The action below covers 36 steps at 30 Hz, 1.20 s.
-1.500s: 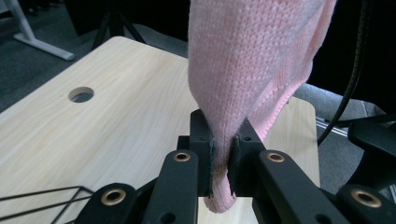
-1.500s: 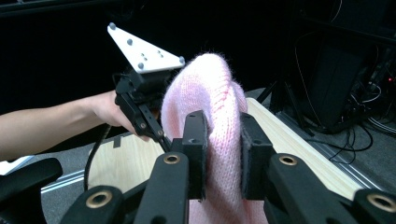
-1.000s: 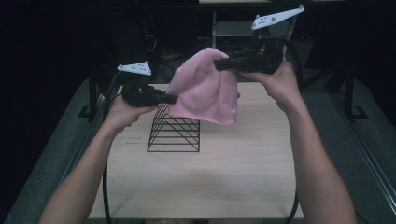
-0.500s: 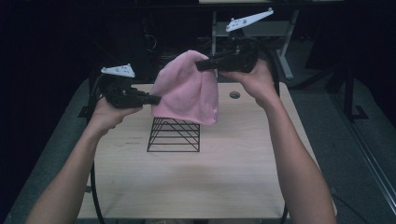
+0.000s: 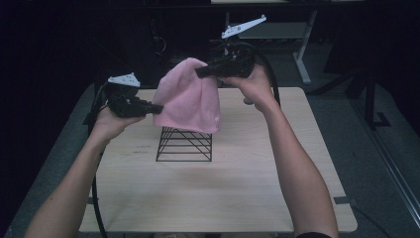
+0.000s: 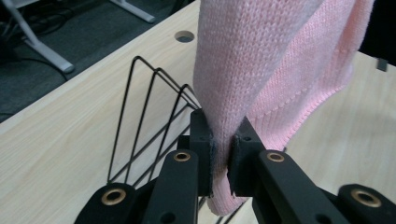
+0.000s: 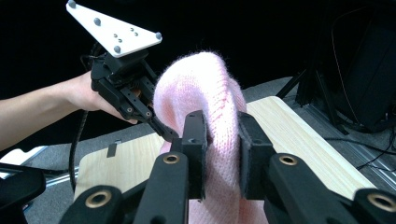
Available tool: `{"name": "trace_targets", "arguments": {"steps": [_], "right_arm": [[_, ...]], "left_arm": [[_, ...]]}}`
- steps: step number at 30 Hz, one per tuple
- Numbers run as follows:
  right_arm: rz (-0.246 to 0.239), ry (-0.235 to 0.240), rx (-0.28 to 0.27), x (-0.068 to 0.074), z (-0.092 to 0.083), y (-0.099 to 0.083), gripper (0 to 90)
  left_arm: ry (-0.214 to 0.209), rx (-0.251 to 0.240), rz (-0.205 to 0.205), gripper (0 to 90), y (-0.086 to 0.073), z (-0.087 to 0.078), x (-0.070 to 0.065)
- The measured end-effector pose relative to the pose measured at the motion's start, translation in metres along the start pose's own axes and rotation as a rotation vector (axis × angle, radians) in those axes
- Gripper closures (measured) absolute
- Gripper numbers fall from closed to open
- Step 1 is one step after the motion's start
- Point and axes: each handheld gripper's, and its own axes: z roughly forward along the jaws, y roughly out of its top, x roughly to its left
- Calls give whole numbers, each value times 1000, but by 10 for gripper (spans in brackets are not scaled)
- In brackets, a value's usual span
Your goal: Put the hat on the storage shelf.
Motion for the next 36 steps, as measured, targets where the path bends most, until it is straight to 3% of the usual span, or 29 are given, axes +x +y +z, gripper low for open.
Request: {"name": "trace_targets", "arguments": {"steps": [9,16,30,36], "right_arm": [[-1,7,5,-2,5,-7,754],[2,22,6,-1,9,-10,753],[-35,54,37,13,22,-11,747],[-28,62,40,13,27,-19,747]], "left_arm": [[-5,9,-14,816,-9,9,2],[-2,26,6,811,-12,7,3],[0,49,10,812,-28,1,4],[-7,62,11,812,-35,3,4]]}}
